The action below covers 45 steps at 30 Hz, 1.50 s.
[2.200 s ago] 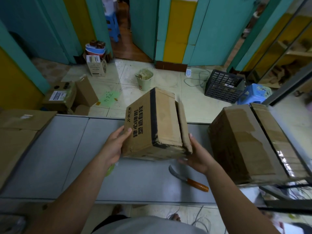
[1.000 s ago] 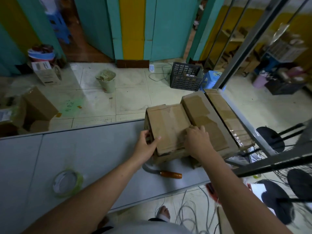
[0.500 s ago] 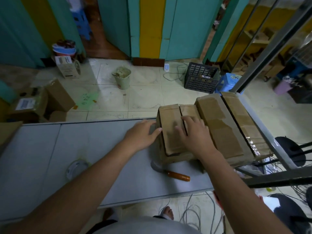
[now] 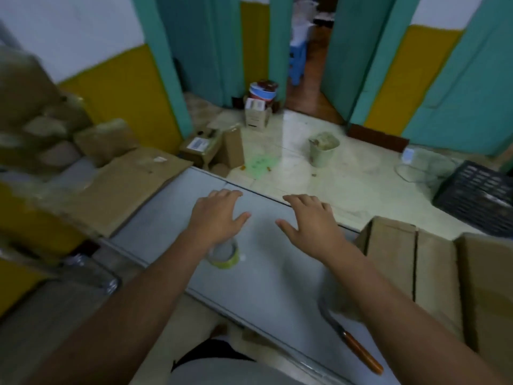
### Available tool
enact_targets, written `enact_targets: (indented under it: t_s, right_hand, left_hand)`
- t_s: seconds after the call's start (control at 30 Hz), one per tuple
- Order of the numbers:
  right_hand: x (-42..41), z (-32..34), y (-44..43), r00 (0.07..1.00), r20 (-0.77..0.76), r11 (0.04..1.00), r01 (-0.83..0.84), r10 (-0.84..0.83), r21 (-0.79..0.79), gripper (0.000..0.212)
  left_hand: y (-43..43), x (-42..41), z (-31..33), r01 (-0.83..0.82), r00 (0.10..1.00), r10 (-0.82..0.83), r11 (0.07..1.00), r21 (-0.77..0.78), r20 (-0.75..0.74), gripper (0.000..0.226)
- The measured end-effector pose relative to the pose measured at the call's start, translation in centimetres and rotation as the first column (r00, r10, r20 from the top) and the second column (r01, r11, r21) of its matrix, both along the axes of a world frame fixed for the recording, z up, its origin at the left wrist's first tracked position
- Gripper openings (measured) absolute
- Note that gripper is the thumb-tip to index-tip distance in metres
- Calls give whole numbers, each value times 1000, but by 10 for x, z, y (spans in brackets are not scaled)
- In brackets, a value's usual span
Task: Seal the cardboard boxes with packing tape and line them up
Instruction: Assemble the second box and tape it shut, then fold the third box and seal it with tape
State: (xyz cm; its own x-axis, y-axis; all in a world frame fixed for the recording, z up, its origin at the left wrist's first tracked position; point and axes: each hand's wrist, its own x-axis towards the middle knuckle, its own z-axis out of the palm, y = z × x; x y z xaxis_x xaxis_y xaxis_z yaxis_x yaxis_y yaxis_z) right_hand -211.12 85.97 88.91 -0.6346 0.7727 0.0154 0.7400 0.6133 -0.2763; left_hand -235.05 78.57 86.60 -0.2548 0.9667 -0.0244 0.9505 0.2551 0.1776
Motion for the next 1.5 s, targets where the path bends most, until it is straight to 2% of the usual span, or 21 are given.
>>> enact_targets:
  t_s: [0.17, 0.27, 0.43, 0.53, 0.6, 0.73, 0.87, 0.97, 1.03, 1.07, 1.13, 1.2, 1.27, 1.37, 1.5]
  right_hand:
    - [-69, -1, -4, 973, 8, 973, -230, 230, -13, 66]
    - [-109, -3, -9, 950, -9, 949, -314, 313, -27, 66]
    - [-186, -15, -10, 935, 0, 933, -354, 355, -71, 65]
    - [-243, -27, -4, 931, 29, 929, -359, 363, -89, 65]
    - [-285, -37, 1, 934, 51, 932, -347, 353, -105, 65]
    - [-371, -57, 9, 952, 72, 941, -278, 296, -193, 62]
    - [-439, -75, 23, 981, 108, 949, -123, 160, -290, 63]
    - [-484, -93, 41, 993, 119, 916, 38, 11, -399, 66]
    - [-505, -105, 52, 984, 33, 845, 167, -175, -508, 65]
    - [-513, -110, 56, 954, -12, 780, 239, -300, -578, 64]
    - [-526, -119, 60, 820, -56, 591, 362, -570, -721, 53]
    - [-532, -128, 60, 661, -74, 445, 413, -746, -795, 26]
    - [-534, -135, 58, 554, -82, 351, 399, -828, -847, 23]
    - [-534, -141, 51, 441, -46, 193, 294, -896, -936, 42]
    - [-526, -137, 45, 445, -34, 127, 181, -895, -975, 18]
  left_hand:
    - [-68, -61, 6, -240, 971, 239, 971, 15, 26, 68]
    - [-99, -95, 5, -359, 933, 357, 933, 29, 53, 66]
    - [-127, -162, -14, -469, 875, 460, 883, 26, 152, 67]
    - [-133, -214, -34, -502, 845, 500, 864, -40, 190, 67]
    - [-132, -251, -50, -504, 832, 509, 860, -85, 221, 67]
    - [-133, -321, -80, -504, 825, 533, 844, -181, 187, 60]
    - [-146, -370, -112, -555, 733, 576, 814, -172, 362, 59]
    - [-157, -395, -136, -626, 604, 610, 762, -169, 512, 67]
    - [-160, -406, -151, -714, 473, 632, 683, -153, 614, 64]
    - [-161, -409, -157, -756, 408, 628, 640, -140, 663, 61]
    - [-160, -414, -164, -828, 296, 608, 548, -120, 736, 54]
    - [-156, -417, -167, -863, 212, 576, 490, -126, 789, 46]
    - [-151, -417, -165, -873, 183, 547, 472, -120, 817, 37]
    - [-142, -417, -154, -880, 123, 465, 459, -121, 877, 39]
    - [-137, -413, -140, -899, 20, 349, 416, -135, 937, 40]
